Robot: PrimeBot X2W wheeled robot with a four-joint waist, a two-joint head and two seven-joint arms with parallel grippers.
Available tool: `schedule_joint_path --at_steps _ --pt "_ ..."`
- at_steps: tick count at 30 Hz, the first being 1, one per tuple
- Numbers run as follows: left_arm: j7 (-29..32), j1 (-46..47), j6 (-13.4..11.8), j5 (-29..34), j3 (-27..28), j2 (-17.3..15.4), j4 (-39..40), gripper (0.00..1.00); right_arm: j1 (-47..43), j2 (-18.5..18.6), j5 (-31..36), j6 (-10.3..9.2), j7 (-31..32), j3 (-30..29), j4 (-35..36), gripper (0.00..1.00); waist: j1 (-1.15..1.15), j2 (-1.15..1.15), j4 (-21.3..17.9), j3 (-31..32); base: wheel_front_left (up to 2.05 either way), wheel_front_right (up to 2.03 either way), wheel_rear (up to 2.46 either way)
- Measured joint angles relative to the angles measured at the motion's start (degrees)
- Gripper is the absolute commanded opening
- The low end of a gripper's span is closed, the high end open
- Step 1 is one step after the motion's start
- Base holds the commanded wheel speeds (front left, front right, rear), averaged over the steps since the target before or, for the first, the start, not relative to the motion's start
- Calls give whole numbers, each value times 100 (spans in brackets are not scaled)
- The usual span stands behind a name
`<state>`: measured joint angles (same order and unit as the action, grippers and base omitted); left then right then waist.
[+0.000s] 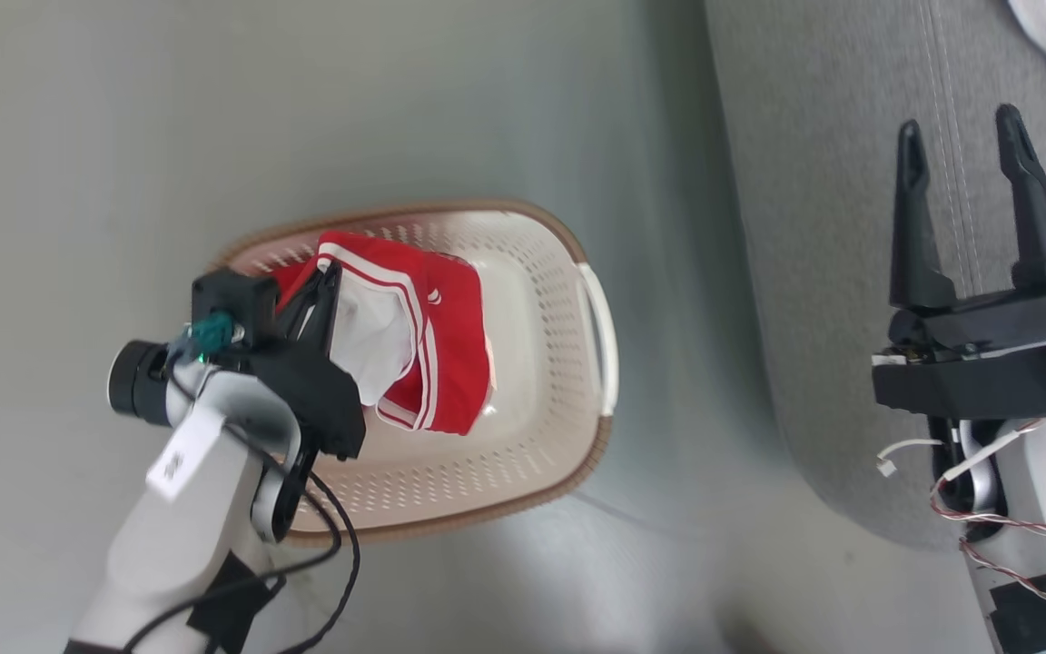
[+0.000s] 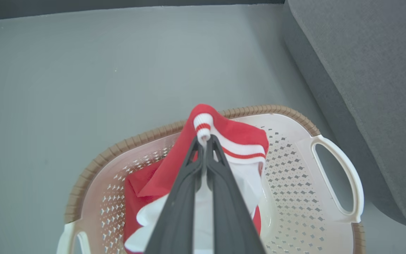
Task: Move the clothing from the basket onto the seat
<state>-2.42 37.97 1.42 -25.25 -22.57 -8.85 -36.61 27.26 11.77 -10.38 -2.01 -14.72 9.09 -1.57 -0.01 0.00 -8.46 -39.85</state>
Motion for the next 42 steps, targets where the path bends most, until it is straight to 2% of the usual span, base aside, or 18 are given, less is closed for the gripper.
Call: schedule_joint_path --at_steps 11,19,26,30,38,42 --pt "-1016 -623 -302 19 220 -46 521 0 -321 138 0 8 0 -145 -182 100 0 0 493 861 0 0 0" --pt "-1087 -1077 -403 71 231 -107 931 0 -684 207 -11 51 0 -214 -402 100 0 0 752 1441 0 0 0" --pt "-1131 -1560 -503 146 302 -335 1362 0 -965 182 -10 109 0 -142 -614 100 0 0 944 2029 0 0 0" --pt "-1132 -1839 -548 174 299 -354 1593 0 -1193 171 -20 135 0 -137 -706 100 0 0 1014 2369 0 0 0" --pt "-1139 -2454 -645 215 322 -485 2039 0 -1548 15 -29 281 1 89 -905 100 0 0 1077 3121 0 0 0" --pt "-1124 -2720 -656 219 321 -560 2225 0 -1749 -5 -89 450 1 198 -996 100 0 0 1076 3451 0 0 0"
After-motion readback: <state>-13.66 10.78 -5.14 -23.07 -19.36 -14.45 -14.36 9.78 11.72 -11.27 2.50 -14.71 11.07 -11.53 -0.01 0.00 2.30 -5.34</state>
